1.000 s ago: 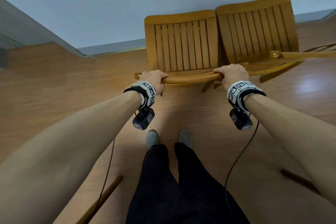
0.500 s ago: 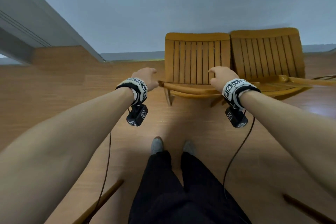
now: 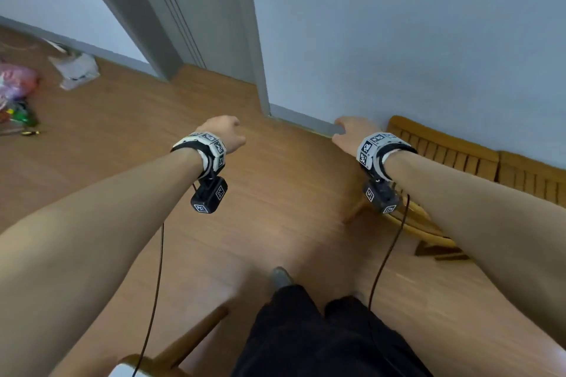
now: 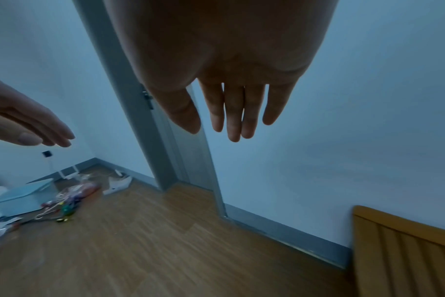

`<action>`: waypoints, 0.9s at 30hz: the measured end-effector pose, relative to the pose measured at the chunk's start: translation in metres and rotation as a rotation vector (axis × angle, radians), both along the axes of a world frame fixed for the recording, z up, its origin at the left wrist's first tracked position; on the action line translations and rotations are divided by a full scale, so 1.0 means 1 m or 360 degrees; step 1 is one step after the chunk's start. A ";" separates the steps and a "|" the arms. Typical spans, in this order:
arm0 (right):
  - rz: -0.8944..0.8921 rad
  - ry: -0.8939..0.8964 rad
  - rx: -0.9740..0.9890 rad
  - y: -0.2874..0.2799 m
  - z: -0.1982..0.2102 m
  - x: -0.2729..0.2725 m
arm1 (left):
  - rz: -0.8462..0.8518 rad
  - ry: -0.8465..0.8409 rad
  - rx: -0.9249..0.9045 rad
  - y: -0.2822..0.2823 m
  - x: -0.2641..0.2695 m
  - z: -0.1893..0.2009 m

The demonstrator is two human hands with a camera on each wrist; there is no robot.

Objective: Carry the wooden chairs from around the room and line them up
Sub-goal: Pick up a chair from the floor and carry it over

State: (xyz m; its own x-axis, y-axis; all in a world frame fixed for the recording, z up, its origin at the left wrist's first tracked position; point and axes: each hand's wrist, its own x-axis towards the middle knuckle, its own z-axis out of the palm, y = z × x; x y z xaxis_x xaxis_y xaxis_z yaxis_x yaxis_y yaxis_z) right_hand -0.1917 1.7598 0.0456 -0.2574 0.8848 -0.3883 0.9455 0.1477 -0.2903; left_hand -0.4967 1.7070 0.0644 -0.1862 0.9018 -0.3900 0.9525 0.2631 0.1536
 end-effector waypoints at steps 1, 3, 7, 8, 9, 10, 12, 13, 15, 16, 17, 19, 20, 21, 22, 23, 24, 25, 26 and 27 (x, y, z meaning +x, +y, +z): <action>0.0046 0.0018 0.0000 0.005 0.001 -0.027 | 0.0061 0.0007 -0.0010 -0.006 -0.024 -0.001; 0.0153 0.0060 -0.0009 0.013 0.003 -0.080 | 0.0186 0.0026 -0.0049 -0.019 -0.072 -0.002; 0.0388 0.0028 -0.0067 0.026 0.001 -0.176 | 0.0448 0.0064 -0.0127 -0.049 -0.159 -0.003; 0.0453 0.0023 -0.0063 0.030 0.000 -0.201 | 0.0528 0.0059 -0.0138 -0.057 -0.179 -0.003; 0.0511 0.0028 -0.0061 0.034 -0.003 -0.226 | 0.0618 0.0053 -0.0151 -0.065 -0.200 -0.003; 0.0572 0.0044 -0.0050 0.038 -0.004 -0.252 | 0.0708 0.0048 -0.0159 -0.073 -0.221 -0.003; 0.0705 0.0062 -0.0027 0.045 -0.010 -0.306 | 0.0855 0.0035 -0.0168 -0.090 -0.259 -0.007; 0.0768 0.0052 -0.0025 0.047 -0.013 -0.334 | 0.0923 0.0028 -0.0172 -0.098 -0.277 -0.010; 0.0878 0.0050 -0.0035 0.050 -0.022 -0.391 | 0.1057 0.0023 -0.0186 -0.116 -0.312 -0.017; 0.0937 0.0069 -0.0048 0.051 -0.028 -0.420 | 0.1121 0.0023 -0.0187 -0.124 -0.329 -0.020; 0.1007 0.0077 -0.0064 0.050 -0.034 -0.450 | 0.1186 0.0022 -0.0188 -0.133 -0.346 -0.023; 0.1173 0.0082 -0.0080 0.048 -0.046 -0.511 | 0.1334 0.0014 -0.0199 -0.151 -0.379 -0.026; 0.1252 0.0087 -0.0082 0.044 -0.049 -0.540 | 0.1413 0.0011 -0.0203 -0.161 -0.394 -0.026; 0.1331 0.0082 -0.0095 0.038 -0.051 -0.567 | 0.1497 0.0004 -0.0207 -0.173 -0.408 -0.025; 0.1416 0.0079 -0.0106 0.031 -0.054 -0.594 | 0.1577 -0.0003 -0.0203 -0.186 -0.420 -0.024; 0.1502 0.0067 -0.0115 0.022 -0.054 -0.620 | 0.1651 -0.0005 -0.0192 -0.198 -0.433 -0.023; 0.1587 0.0057 -0.0122 0.013 -0.054 -0.645 | 0.1721 -0.0013 -0.0179 -0.211 -0.444 -0.022; 0.1668 0.0050 -0.0115 0.002 -0.053 -0.668 | 0.1794 -0.0026 -0.0169 -0.225 -0.453 -0.021; 0.1748 0.0048 -0.0110 -0.009 -0.053 -0.691 | 0.1867 -0.0042 -0.0167 -0.240 -0.462 -0.020; 0.1821 0.0035 -0.0114 -0.023 -0.052 -0.711 | 0.1939 -0.0059 -0.0171 -0.255 -0.469 -0.020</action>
